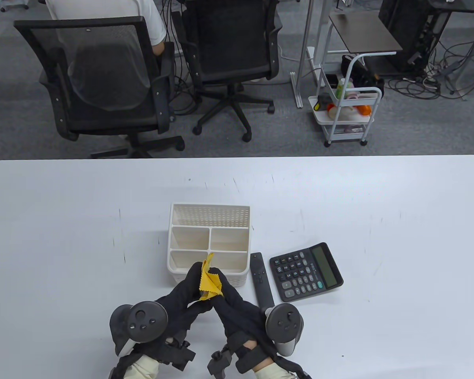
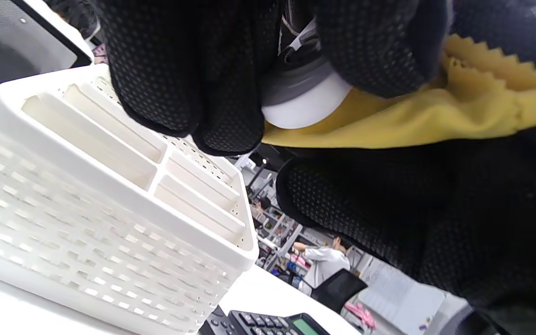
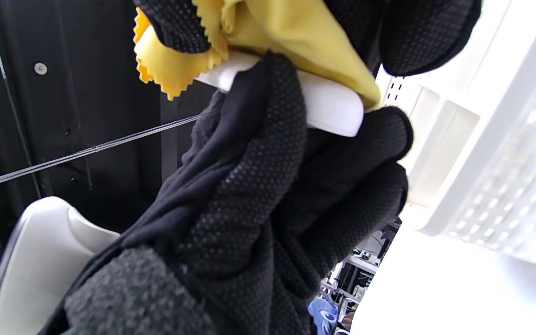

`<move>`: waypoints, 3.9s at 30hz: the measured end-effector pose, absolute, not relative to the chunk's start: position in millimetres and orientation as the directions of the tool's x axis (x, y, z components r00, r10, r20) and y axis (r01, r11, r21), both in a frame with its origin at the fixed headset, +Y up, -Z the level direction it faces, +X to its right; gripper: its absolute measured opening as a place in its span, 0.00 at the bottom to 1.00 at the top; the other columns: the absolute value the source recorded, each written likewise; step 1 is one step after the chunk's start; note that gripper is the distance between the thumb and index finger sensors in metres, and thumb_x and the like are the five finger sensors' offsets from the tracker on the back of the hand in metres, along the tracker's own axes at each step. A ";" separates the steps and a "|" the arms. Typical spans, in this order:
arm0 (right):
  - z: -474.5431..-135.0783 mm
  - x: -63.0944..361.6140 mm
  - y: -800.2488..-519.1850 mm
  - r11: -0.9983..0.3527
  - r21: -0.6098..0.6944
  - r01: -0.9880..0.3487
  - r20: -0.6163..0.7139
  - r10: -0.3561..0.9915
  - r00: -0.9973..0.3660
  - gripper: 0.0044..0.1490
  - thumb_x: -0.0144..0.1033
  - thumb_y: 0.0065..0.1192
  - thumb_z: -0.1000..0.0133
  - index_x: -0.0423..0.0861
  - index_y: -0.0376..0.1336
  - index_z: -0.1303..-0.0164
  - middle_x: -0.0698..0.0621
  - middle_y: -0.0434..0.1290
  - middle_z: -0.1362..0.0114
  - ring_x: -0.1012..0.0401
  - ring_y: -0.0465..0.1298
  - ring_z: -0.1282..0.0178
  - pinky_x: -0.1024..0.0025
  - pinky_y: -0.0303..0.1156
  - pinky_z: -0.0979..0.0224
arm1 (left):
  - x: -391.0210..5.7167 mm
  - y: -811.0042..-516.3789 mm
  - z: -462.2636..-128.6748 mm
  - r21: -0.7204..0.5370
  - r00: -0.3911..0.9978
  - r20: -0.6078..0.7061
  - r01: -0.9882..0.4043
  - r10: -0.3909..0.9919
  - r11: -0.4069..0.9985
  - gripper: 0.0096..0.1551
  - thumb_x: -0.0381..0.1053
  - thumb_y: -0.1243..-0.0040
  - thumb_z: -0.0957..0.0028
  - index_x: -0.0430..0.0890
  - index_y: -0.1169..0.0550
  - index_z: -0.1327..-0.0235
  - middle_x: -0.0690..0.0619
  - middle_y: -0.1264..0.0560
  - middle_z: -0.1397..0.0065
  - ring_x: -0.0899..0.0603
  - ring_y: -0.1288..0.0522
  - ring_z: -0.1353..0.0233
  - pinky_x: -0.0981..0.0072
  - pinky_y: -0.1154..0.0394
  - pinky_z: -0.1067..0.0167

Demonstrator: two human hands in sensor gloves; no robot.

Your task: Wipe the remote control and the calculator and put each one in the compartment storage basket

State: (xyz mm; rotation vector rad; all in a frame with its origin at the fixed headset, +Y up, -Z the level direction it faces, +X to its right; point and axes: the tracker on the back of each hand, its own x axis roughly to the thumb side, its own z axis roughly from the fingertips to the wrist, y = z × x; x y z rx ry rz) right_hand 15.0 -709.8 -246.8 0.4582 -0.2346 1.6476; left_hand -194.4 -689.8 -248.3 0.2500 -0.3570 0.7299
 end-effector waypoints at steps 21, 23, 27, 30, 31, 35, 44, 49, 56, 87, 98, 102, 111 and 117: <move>-248.1 14.1 -712.9 -0.110 0.147 -0.983 0.382 0.923 -0.046 0.34 0.34 0.54 0.36 0.35 0.57 0.21 0.30 0.66 0.22 0.35 0.68 0.29 0.37 0.68 0.36 | -191.1 -687.3 -244.5 0.190 0.799 0.380 -0.560 0.466 0.806 0.51 0.65 0.32 0.57 0.53 0.40 0.21 0.49 0.18 0.39 0.51 0.10 0.45 0.57 0.13 0.47; -247.0 13.3 -711.9 -0.118 0.150 -0.982 0.389 0.920 -0.052 0.33 0.34 0.54 0.36 0.35 0.58 0.22 0.31 0.67 0.23 0.35 0.69 0.29 0.37 0.69 0.36 | -194.7 -688.3 -246.5 0.199 0.802 0.351 -0.568 0.483 0.798 0.52 0.65 0.33 0.57 0.48 0.40 0.21 0.49 0.18 0.39 0.52 0.10 0.46 0.57 0.13 0.48; -244.7 11.6 -708.3 -0.131 0.158 -0.979 0.410 0.911 -0.056 0.33 0.34 0.54 0.36 0.35 0.59 0.22 0.32 0.67 0.23 0.36 0.70 0.29 0.37 0.68 0.35 | -201.6 -690.1 -249.8 0.194 0.808 0.311 -0.570 0.501 0.799 0.52 0.65 0.34 0.57 0.45 0.38 0.22 0.48 0.18 0.40 0.52 0.10 0.49 0.57 0.13 0.49; -243.7 11.0 -707.0 -0.132 0.157 -0.979 0.415 0.908 -0.056 0.33 0.34 0.54 0.36 0.36 0.59 0.22 0.32 0.68 0.23 0.36 0.70 0.29 0.37 0.68 0.35 | -202.4 -690.4 -250.8 0.190 0.807 0.310 -0.571 0.503 0.799 0.51 0.65 0.34 0.58 0.45 0.37 0.24 0.48 0.18 0.41 0.54 0.10 0.51 0.58 0.12 0.50; -244.0 11.3 -707.5 -0.141 0.151 -0.978 0.416 0.907 -0.066 0.33 0.34 0.54 0.36 0.36 0.59 0.22 0.32 0.68 0.23 0.36 0.70 0.29 0.37 0.68 0.35 | -201.4 -690.3 -250.7 0.187 0.808 0.314 -0.567 0.498 0.802 0.51 0.65 0.34 0.59 0.45 0.37 0.24 0.48 0.18 0.41 0.54 0.10 0.51 0.58 0.12 0.50; -246.8 12.2 -713.9 -0.116 0.163 -0.980 0.378 0.925 -0.047 0.34 0.34 0.54 0.36 0.35 0.56 0.21 0.32 0.67 0.23 0.37 0.71 0.30 0.37 0.68 0.36 | -195.2 -688.3 -247.7 0.191 0.797 0.346 -0.577 0.496 0.794 0.50 0.63 0.34 0.59 0.45 0.36 0.25 0.51 0.16 0.45 0.57 0.09 0.54 0.61 0.11 0.52; -243.5 10.2 -710.1 -0.133 0.148 -0.980 0.410 0.910 -0.062 0.33 0.34 0.54 0.36 0.34 0.58 0.22 0.31 0.67 0.23 0.37 0.72 0.31 0.38 0.69 0.35 | -198.0 -687.5 -246.7 0.240 0.832 0.304 -0.538 0.464 0.808 0.43 0.57 0.37 0.53 0.42 0.33 0.26 0.44 0.14 0.41 0.52 0.06 0.51 0.61 0.09 0.53; -246.0 14.9 -712.7 -0.084 0.120 -0.989 0.405 0.914 -0.028 0.33 0.34 0.54 0.36 0.36 0.57 0.21 0.33 0.67 0.22 0.37 0.70 0.29 0.37 0.68 0.35 | -191.9 -685.9 -244.1 0.218 0.794 0.387 -0.572 0.468 0.790 0.38 0.54 0.38 0.50 0.44 0.33 0.26 0.43 0.17 0.38 0.51 0.06 0.51 0.60 0.10 0.53; -249.1 16.9 -717.2 -0.071 0.130 -0.989 0.363 0.932 -0.019 0.34 0.34 0.53 0.36 0.35 0.57 0.21 0.33 0.68 0.23 0.37 0.70 0.29 0.38 0.68 0.35 | -187.4 -687.3 -243.6 0.173 0.746 0.401 -0.631 0.531 0.756 0.38 0.54 0.39 0.50 0.45 0.34 0.25 0.43 0.19 0.35 0.49 0.08 0.46 0.58 0.11 0.50; -243.2 13.4 -708.4 -0.150 0.110 -0.983 0.437 0.895 -0.088 0.33 0.33 0.54 0.37 0.34 0.59 0.23 0.32 0.70 0.25 0.37 0.70 0.29 0.37 0.68 0.35 | -189.0 -691.9 -248.4 0.070 0.756 0.384 -0.596 0.530 0.800 0.47 0.62 0.38 0.50 0.44 0.39 0.22 0.43 0.18 0.36 0.45 0.09 0.44 0.53 0.14 0.46; -245.6 12.5 -708.6 -0.175 0.135 -0.975 0.412 0.905 -0.105 0.33 0.30 0.60 0.39 0.34 0.60 0.24 0.35 0.70 0.25 0.40 0.71 0.29 0.38 0.68 0.35 | -186.7 -692.8 -246.0 0.144 0.784 0.415 -0.557 0.461 0.818 0.48 0.66 0.37 0.52 0.46 0.38 0.23 0.45 0.17 0.37 0.47 0.09 0.44 0.55 0.13 0.46; -245.0 16.4 -704.4 -0.171 0.096 -0.981 0.423 0.899 -0.115 0.31 0.30 0.59 0.39 0.35 0.62 0.25 0.36 0.74 0.28 0.40 0.74 0.31 0.39 0.69 0.35 | -185.8 -692.2 -247.5 0.114 0.768 0.400 -0.583 0.500 0.804 0.49 0.65 0.37 0.52 0.46 0.39 0.22 0.46 0.17 0.38 0.48 0.09 0.44 0.55 0.13 0.46; -247.8 22.7 -704.3 -0.122 0.094 -0.988 0.412 0.908 -0.073 0.31 0.31 0.58 0.38 0.36 0.62 0.25 0.39 0.78 0.31 0.43 0.77 0.34 0.39 0.69 0.35 | -185.4 -694.5 -249.1 0.027 0.727 0.395 -0.620 0.561 0.784 0.50 0.65 0.39 0.50 0.41 0.42 0.22 0.44 0.18 0.39 0.47 0.09 0.44 0.54 0.13 0.46; -246.5 18.9 -703.7 -0.154 0.099 -0.983 0.424 0.900 -0.098 0.31 0.31 0.58 0.38 0.36 0.62 0.25 0.37 0.75 0.28 0.42 0.75 0.32 0.38 0.68 0.34 | -185.2 -694.6 -248.4 0.038 0.739 0.381 -0.612 0.555 0.790 0.50 0.68 0.42 0.50 0.43 0.42 0.21 0.46 0.17 0.40 0.49 0.09 0.46 0.55 0.13 0.46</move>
